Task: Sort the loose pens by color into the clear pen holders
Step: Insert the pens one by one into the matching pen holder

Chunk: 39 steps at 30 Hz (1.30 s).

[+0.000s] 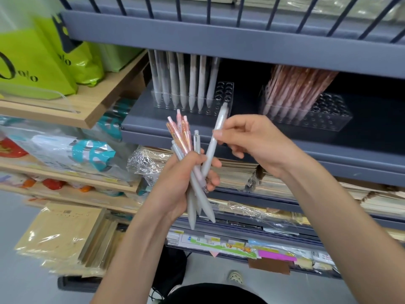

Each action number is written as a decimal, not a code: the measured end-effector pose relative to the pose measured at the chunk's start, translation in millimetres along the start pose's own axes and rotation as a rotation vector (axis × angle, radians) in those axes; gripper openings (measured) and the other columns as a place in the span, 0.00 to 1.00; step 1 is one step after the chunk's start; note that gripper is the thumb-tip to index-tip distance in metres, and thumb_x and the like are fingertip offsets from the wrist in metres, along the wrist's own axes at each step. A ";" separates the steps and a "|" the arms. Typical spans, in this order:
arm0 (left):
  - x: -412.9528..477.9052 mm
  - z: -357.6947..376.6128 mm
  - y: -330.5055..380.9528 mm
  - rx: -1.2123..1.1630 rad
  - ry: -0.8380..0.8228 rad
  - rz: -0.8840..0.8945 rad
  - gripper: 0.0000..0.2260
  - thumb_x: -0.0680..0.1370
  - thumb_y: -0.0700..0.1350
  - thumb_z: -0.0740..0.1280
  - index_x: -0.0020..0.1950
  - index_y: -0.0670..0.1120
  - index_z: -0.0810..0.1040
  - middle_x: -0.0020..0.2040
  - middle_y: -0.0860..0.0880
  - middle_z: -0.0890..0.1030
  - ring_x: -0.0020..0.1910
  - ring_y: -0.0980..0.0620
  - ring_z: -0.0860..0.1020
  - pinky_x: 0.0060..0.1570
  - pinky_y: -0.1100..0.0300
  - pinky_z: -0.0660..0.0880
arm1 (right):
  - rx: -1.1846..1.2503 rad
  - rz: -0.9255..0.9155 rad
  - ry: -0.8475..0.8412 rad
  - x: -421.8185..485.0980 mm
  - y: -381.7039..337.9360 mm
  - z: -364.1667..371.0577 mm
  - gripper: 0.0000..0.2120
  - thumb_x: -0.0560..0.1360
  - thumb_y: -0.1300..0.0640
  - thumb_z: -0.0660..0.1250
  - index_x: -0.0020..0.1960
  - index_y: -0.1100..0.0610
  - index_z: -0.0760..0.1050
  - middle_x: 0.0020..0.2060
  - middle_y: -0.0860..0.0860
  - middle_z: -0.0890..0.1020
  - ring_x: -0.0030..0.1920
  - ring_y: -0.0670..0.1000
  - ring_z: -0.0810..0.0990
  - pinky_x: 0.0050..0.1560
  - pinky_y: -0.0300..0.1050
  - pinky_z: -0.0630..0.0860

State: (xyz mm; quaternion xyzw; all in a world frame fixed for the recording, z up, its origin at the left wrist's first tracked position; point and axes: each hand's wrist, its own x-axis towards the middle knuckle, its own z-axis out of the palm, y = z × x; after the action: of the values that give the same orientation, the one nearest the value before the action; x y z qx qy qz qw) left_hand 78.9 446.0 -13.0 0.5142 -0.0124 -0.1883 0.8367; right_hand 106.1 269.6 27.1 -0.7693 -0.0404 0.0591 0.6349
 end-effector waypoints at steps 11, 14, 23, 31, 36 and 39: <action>-9.2 -25.1 5.7 -0.062 0.033 -0.088 0.05 0.79 0.37 0.64 0.53 0.39 0.70 0.40 0.41 0.84 0.23 0.50 0.74 0.23 0.62 0.72 | -0.062 -0.500 0.746 42.3 -19.8 0.5 0.06 0.80 0.65 0.60 0.47 0.56 0.72 0.39 0.47 0.83 0.42 0.47 0.82 0.50 0.43 0.79; -13.0 -32.3 9.0 -0.062 0.045 -0.093 0.06 0.79 0.38 0.64 0.54 0.37 0.72 0.41 0.40 0.85 0.24 0.50 0.75 0.24 0.62 0.73 | -0.352 -0.403 0.789 60.2 -16.7 -0.5 0.11 0.78 0.54 0.61 0.50 0.59 0.79 0.47 0.57 0.83 0.50 0.56 0.82 0.57 0.51 0.77; -22.8 -48.8 15.9 -0.048 0.066 -0.067 0.07 0.76 0.39 0.66 0.51 0.36 0.76 0.43 0.39 0.86 0.24 0.50 0.75 0.25 0.61 0.75 | -0.794 -0.190 0.739 103.2 -33.8 1.8 0.19 0.81 0.56 0.59 0.68 0.63 0.71 0.65 0.60 0.76 0.65 0.61 0.74 0.66 0.51 0.69; -28.8 -63.1 17.3 -0.040 0.094 -0.042 0.05 0.78 0.39 0.65 0.50 0.37 0.77 0.44 0.39 0.86 0.25 0.50 0.75 0.25 0.61 0.75 | -0.815 -0.088 0.736 113.2 -41.9 5.9 0.20 0.77 0.65 0.57 0.68 0.66 0.67 0.62 0.64 0.74 0.60 0.62 0.74 0.55 0.46 0.69; -31.6 -68.6 17.4 -0.024 0.110 -0.036 0.06 0.78 0.39 0.65 0.52 0.37 0.78 0.44 0.40 0.86 0.25 0.50 0.75 0.25 0.61 0.75 | -0.821 -0.083 0.727 111.1 -40.3 3.6 0.13 0.78 0.63 0.59 0.61 0.63 0.71 0.56 0.65 0.76 0.57 0.62 0.76 0.53 0.47 0.72; -32.5 -69.3 17.1 -0.034 0.103 -0.039 0.09 0.76 0.40 0.67 0.52 0.37 0.78 0.44 0.40 0.86 0.25 0.50 0.75 0.25 0.61 0.74 | -0.861 -0.041 0.626 103.5 -42.0 3.5 0.15 0.80 0.62 0.57 0.36 0.51 0.62 0.37 0.59 0.71 0.51 0.64 0.77 0.52 0.53 0.71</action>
State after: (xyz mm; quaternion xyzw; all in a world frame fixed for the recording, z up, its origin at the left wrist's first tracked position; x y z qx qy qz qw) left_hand 68.7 522.8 -25.2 0.5091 0.0440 -0.1780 0.8410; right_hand 208.6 295.1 63.6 -0.9402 0.1153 -0.2077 0.2443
